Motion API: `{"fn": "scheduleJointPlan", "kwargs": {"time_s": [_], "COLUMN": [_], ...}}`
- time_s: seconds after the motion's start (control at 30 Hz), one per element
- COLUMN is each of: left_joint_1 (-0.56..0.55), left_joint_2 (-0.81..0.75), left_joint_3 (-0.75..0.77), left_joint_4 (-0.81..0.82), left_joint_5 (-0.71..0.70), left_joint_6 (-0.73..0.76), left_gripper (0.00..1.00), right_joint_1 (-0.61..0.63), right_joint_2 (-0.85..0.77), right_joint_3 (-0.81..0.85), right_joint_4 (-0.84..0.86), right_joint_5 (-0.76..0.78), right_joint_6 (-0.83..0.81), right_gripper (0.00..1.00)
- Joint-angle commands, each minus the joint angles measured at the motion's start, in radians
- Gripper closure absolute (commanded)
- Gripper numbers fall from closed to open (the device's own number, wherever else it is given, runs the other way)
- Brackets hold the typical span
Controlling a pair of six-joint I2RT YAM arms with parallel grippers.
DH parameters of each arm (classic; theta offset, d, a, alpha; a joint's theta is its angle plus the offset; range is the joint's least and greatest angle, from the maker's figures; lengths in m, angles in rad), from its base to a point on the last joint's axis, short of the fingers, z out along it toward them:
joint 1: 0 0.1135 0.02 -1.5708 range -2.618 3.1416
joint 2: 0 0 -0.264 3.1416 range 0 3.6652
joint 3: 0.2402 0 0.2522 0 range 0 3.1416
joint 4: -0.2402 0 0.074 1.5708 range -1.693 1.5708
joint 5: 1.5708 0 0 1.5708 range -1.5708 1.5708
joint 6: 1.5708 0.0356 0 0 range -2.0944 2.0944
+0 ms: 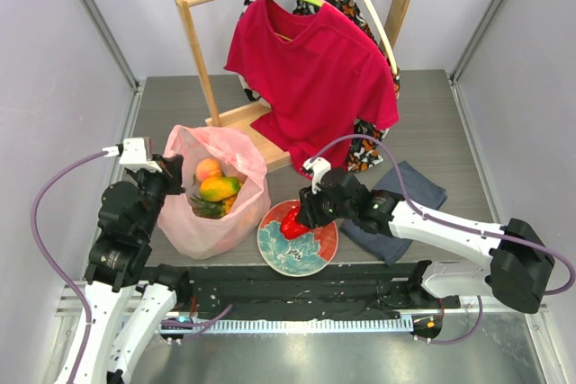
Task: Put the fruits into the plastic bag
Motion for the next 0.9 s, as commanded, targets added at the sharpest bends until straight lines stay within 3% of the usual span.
{"fn": "scheduleJointPlan", "kwargs": {"time_s": [0.0, 0.63, 0.73, 0.77, 0.87], "left_joint_1": [0.000, 0.000, 0.001, 0.000, 0.000], "left_joint_2": [0.000, -0.001, -0.004, -0.003, -0.004], "left_joint_3": [-0.001, 0.001, -0.001, -0.001, 0.001], "left_joint_4": [0.037, 0.037, 0.037, 0.037, 0.037], "left_joint_5": [0.001, 0.006, 0.006, 0.006, 0.006], "left_joint_6": [0.003, 0.001, 0.003, 0.003, 0.003], "left_gripper": [1.00, 1.00, 1.00, 1.00, 1.00], "right_joint_1": [-0.008, -0.009, -0.008, -0.009, -0.009], "right_joint_2": [-0.023, 0.072, 0.113, 0.116, 0.100], "right_joint_3": [0.020, 0.025, 0.026, 0.028, 0.043], "right_joint_4": [0.008, 0.055, 0.035, 0.028, 0.006], "right_joint_5": [0.000, -0.038, -0.038, -0.037, -0.020], "right_joint_6": [0.028, 0.069, 0.077, 0.081, 0.091], "right_gripper": [0.81, 0.82, 0.67, 0.53, 0.28]}}
